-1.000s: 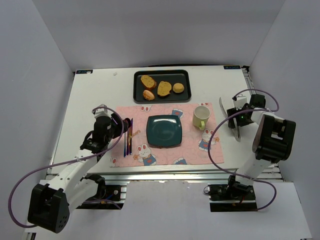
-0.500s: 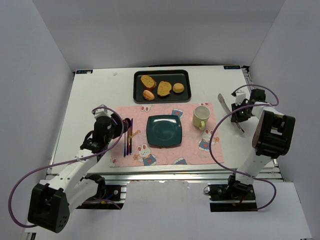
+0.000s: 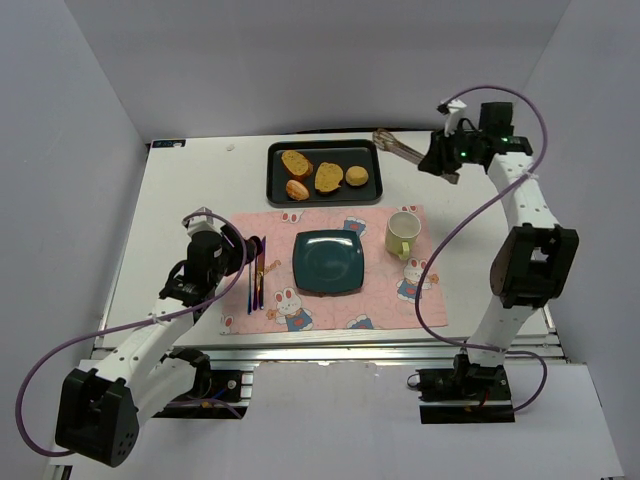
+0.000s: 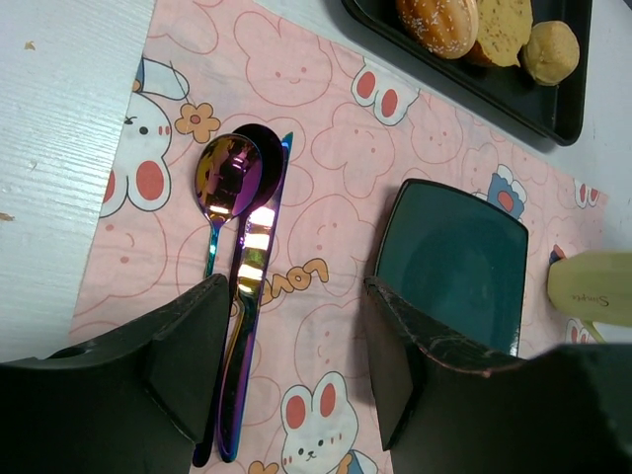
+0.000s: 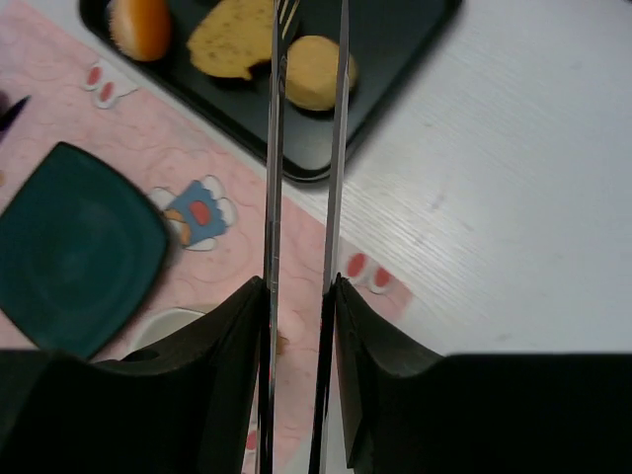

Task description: Place the bread

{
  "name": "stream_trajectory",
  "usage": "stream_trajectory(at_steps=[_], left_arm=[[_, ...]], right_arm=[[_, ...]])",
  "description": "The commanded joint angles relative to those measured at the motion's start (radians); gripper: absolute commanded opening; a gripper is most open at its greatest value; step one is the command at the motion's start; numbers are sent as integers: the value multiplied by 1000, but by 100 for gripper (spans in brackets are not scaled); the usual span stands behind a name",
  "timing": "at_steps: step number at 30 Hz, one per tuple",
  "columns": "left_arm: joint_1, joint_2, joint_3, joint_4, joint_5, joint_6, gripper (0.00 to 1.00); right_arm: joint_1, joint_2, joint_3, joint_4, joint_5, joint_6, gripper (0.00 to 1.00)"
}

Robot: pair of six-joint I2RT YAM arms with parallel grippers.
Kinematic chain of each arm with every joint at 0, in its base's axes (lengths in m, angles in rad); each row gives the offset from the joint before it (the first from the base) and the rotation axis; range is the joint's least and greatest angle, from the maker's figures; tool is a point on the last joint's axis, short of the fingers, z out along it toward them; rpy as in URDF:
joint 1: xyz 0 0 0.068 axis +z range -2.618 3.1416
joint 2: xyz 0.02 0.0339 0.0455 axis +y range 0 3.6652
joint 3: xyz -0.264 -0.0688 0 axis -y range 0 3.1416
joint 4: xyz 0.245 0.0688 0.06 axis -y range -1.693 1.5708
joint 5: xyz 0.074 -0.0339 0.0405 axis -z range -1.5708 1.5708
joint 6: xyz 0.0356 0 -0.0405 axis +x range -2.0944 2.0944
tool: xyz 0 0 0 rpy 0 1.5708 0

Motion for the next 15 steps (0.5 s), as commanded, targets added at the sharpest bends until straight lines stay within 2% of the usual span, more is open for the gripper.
stream_trajectory(at_steps=[1,8,12,15], left_arm=[[0,-23,39,-9,-7,-25,66],[0,-23,47,-12,-18,-58,66],[0,4,49,0,-11,-60,66],[0,28,51,19,-1,-60,66]], right_arm=[[62,85,20,-42,-50,92,39],[113,150,89,-5,51,93,37],[125,137,74,20,119,42,38],[138,95,2,74,152,14,40]])
